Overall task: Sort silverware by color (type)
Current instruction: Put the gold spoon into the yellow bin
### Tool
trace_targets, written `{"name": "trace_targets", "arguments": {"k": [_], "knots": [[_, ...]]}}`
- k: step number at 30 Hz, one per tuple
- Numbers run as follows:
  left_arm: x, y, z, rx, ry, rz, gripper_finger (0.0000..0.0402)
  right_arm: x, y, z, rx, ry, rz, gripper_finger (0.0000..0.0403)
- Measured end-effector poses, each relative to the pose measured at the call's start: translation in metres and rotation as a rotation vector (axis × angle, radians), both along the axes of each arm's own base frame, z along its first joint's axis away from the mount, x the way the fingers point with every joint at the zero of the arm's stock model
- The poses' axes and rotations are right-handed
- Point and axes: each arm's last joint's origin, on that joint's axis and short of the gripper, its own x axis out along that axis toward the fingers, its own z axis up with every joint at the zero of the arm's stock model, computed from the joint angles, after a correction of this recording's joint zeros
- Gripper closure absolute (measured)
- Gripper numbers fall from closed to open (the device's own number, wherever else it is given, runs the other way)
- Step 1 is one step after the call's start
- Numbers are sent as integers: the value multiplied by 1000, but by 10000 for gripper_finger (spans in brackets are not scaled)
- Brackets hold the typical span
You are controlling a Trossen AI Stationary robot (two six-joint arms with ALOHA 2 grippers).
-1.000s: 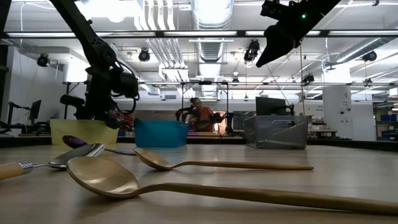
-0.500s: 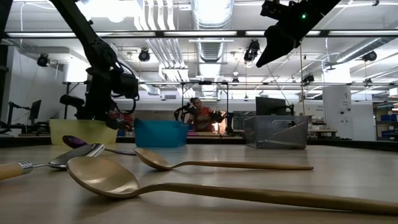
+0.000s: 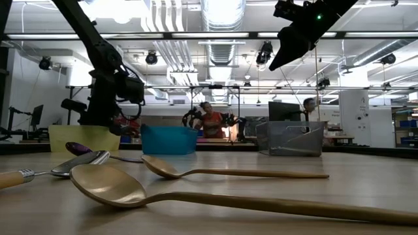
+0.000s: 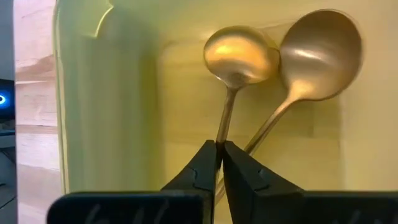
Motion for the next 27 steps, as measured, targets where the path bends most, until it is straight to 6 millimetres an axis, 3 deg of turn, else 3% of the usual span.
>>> {"name": "trace_targets", "arguments": {"k": [27], "knots": [[-5,-10,30,20,-37,-83,402,0,0,0,0,0,0,216]]}}
